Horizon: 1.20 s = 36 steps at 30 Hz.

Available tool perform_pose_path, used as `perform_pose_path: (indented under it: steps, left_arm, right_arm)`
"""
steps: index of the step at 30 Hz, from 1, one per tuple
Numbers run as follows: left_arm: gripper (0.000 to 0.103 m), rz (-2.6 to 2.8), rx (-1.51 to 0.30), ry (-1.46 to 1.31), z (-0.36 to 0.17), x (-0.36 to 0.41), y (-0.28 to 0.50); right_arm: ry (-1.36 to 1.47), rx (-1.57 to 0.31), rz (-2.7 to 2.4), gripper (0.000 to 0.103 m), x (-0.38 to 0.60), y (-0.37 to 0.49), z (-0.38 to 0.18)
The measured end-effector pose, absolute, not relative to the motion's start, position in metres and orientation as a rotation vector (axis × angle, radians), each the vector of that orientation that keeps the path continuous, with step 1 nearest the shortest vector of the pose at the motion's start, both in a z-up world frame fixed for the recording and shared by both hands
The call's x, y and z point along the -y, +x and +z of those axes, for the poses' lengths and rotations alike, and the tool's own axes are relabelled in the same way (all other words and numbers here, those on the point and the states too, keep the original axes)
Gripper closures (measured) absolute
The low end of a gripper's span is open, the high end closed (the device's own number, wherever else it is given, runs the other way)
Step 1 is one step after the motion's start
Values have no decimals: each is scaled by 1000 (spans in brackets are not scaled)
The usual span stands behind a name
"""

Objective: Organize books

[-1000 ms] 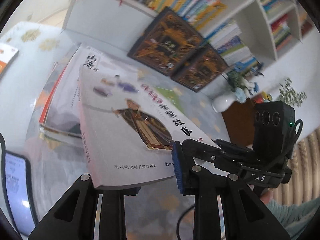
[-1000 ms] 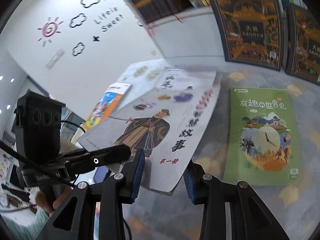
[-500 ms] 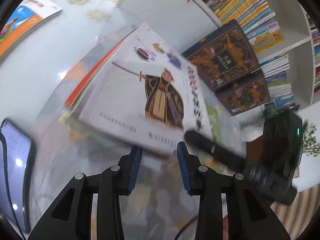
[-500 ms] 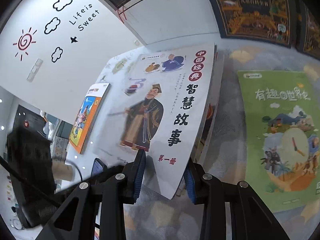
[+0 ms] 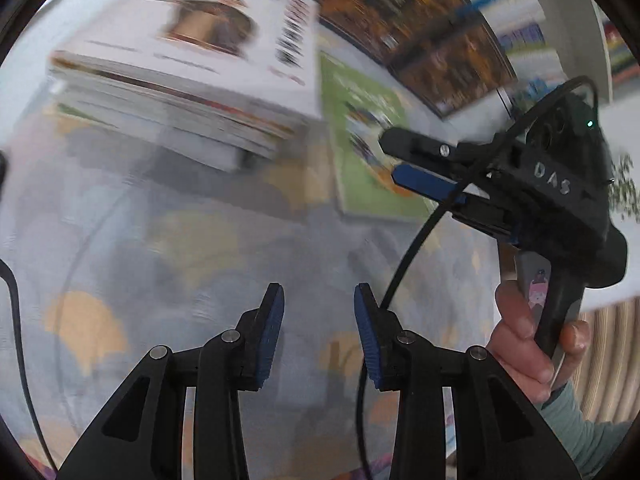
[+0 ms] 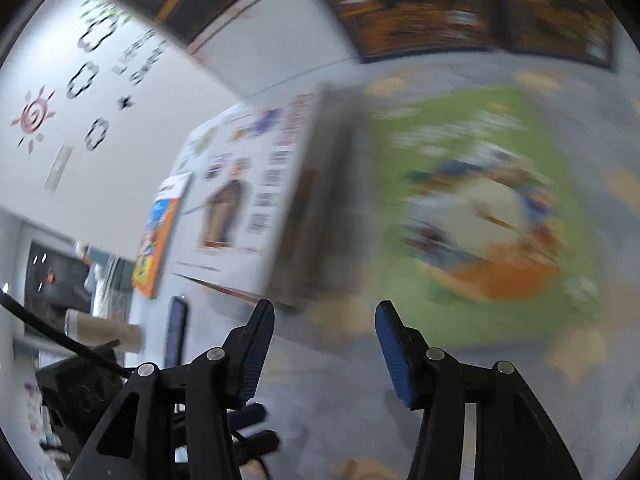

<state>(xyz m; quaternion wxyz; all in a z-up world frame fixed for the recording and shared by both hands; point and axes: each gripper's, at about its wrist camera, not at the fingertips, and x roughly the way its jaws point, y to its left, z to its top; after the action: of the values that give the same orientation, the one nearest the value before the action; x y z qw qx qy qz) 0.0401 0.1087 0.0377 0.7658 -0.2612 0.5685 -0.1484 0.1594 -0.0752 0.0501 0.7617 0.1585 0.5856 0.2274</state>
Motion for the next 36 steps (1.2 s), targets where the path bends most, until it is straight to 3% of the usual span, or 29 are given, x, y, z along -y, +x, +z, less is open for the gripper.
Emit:
perform_pose_path:
  steps: [11,24,29,36]
  left_arm:
    - [69,-268,-1237,-440,36,-74,53]
    - [69,-201,-1240,-529,5,-56,118]
    - [57,-236,-1219,-520,5,-51,122]
    - [57,-260,-1219,-501,6,-51,115]
  right_arm:
    - [400,-1247,163,52,210,145,22]
    - [280,-1218,187,49,166,201,8]
    - [277,-1217,246,44,153,200,9]
    - [326,-1246,282,44,173,181,11]
